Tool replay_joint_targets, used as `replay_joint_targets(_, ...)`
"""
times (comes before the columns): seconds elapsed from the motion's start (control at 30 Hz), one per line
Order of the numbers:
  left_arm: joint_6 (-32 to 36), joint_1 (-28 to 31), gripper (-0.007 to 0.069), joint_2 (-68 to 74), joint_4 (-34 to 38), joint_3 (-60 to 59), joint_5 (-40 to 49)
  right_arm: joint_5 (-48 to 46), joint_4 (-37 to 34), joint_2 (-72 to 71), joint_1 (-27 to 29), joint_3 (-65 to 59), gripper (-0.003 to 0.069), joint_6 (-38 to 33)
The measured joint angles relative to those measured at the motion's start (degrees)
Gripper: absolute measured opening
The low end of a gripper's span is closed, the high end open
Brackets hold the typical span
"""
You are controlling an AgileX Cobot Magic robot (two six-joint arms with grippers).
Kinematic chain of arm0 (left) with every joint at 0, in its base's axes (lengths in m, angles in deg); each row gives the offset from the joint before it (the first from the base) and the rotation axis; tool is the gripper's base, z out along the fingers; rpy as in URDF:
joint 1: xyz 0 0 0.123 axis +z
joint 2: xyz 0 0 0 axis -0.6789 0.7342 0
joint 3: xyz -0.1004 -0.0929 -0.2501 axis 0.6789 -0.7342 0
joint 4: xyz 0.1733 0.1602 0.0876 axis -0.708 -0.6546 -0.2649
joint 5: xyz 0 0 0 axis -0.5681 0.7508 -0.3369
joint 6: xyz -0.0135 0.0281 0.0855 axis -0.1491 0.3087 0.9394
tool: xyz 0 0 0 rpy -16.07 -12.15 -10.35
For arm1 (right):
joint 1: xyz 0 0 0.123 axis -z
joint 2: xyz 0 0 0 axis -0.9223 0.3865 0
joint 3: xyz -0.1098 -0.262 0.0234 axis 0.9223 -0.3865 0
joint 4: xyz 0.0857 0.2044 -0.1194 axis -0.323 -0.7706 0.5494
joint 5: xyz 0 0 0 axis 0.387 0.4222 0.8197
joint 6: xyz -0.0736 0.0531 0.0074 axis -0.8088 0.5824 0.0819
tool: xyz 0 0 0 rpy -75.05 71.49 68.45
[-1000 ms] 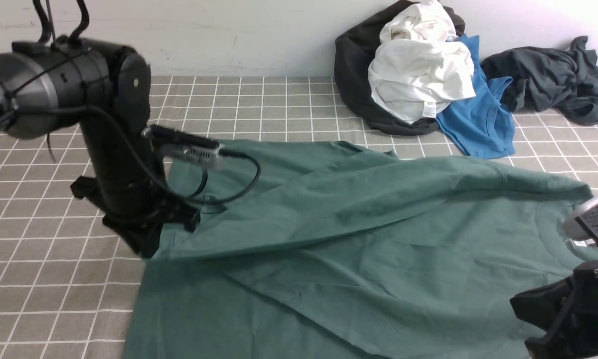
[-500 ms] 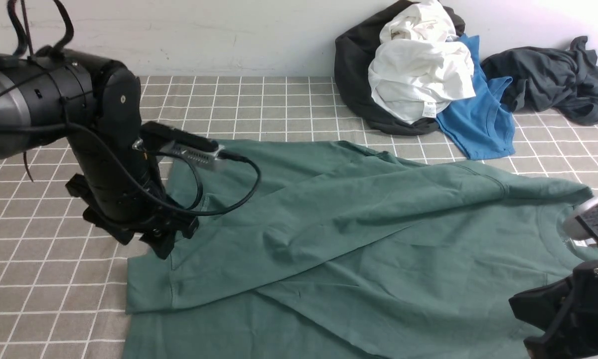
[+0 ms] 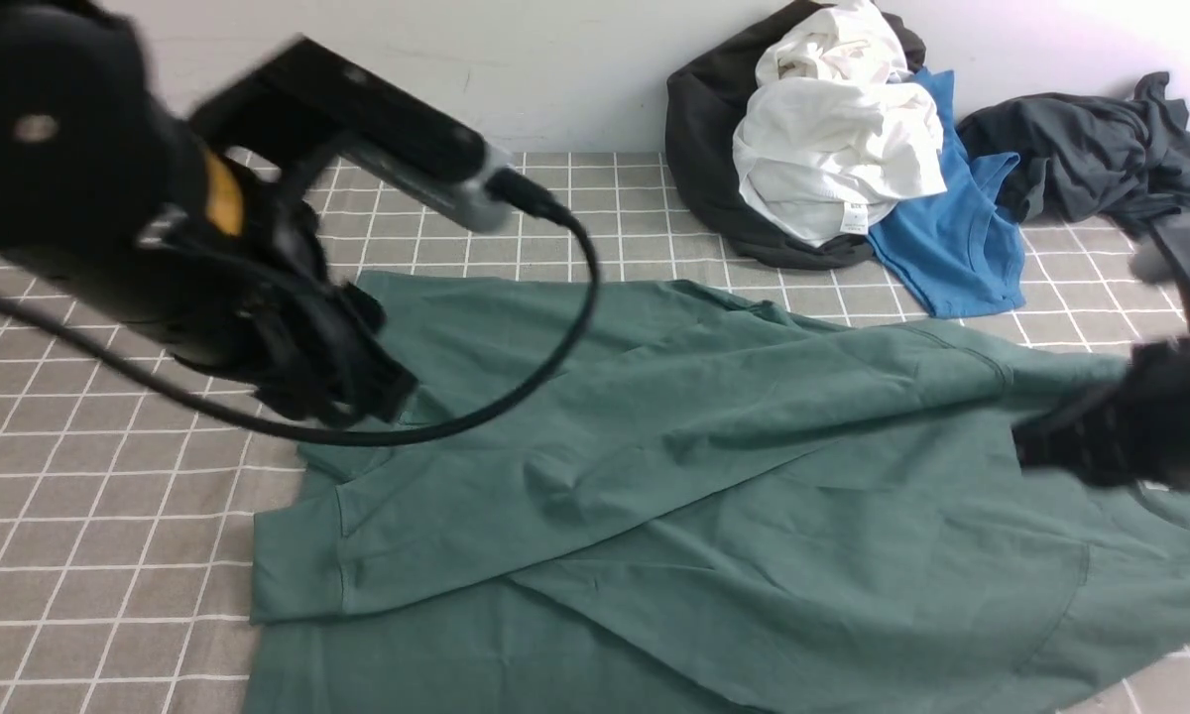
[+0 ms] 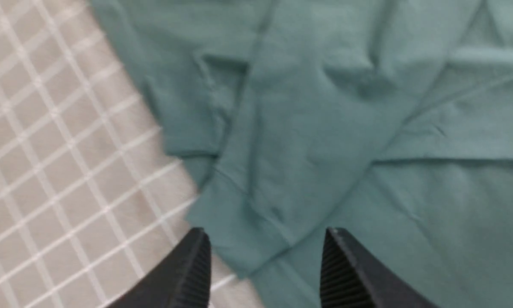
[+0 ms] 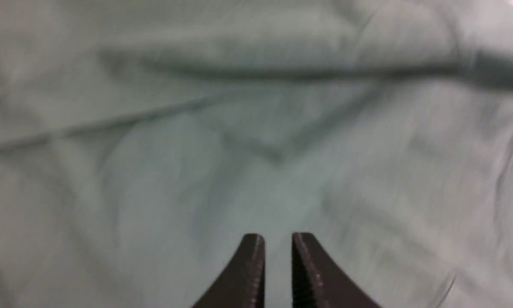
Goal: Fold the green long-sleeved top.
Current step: Use both arms simultaneously to clamp the lower edge of the clothing fabric
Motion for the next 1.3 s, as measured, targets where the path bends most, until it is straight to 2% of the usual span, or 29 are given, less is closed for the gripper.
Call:
replay_joint_targets(0.23,-8.4,0.0,0.0228,-15.0,-12.7,-14.4,-6.4,-4.1,3.5,26.2,0.5,27.3,0.0395,0.0)
replay_joint_targets(0.27,-8.7,0.0,0.0226,-15.0,-12.7,-14.9,-6.4,-4.1,3.7,27.0,0.5,28.3,0.0402,0.0)
replay_joint_targets(0.33,-12.6,0.0,0.021,-19.2,-18.1,-21.9,-7.3,-11.1,7.4,37.7,0.5,41.6,0.0451,1.1)
replay_joint_targets(0.4,-14.2,0.0,0.0205,-20.4,-19.9,-24.7,-7.4,-15.2,9.7,42.6,0.5,46.5,0.046,2.5)
replay_joint_targets(0.5,-20.0,0.0,0.0202,-21.9,-23.0,-31.4,-7.7,-28.7,16.7,56.1,0.5,63.3,0.0458,9.1)
replay_joint_targets(0.53,-20.6,0.0,0.0202,-21.9,-23.0,-32.1,-7.8,-29.3,17.0,57.4,0.5,64.9,0.0456,9.5)
replay_joint_targets(0.6,-23.3,0.0,0.0202,-21.8,-23.6,-35.6,-8.0,-34.4,18.5,64.1,0.5,74.7,0.04,11.4)
replay_joint_targets(0.67,-24.0,0.0,0.0202,-21.8,-23.7,-36.6,-8.2,-34.6,18.7,65.5,0.5,77.6,0.0358,11.7)
replay_joint_targets(0.73,-25.0,0.0,0.0202,-21.8,-23.8,-38.5,-9.1,-35.1,18.2,67.7,0.5,82.4,0.022,11.6)
replay_joint_targets(0.77,-25.1,0.0,0.0202,-21.8,-23.8,-38.6,-9.1,-35.1,18.2,68.0,0.4,83.2,0.0192,11.4)
replay_joint_targets(0.8,-25.3,0.0,0.0202,-21.8,-23.9,-38.8,-9.6,-35.1,18.8,68.5,0.4,84.8,0.0089,10.8)
replay_joint_targets(0.87,-25.5,0.0,0.0202,-21.8,-24.3,-38.9,-10.1,-35.2,19.8,68.5,0.4,86.6,0.0025,10.4)
replay_joint_targets(1.03,-25.7,0.0,0.0202,-21.8,-27.0,-38.9,-12.9,-35.2,20.0,67.6,2.6,88.6,-0.0012,10.8)
replay_joint_targets(1.3,-25.7,0.0,0.0202,-21.8,-29.2,-38.9,-14.3,-35.3,9.2,64.3,3.9,85.6,-0.0013,8.7)
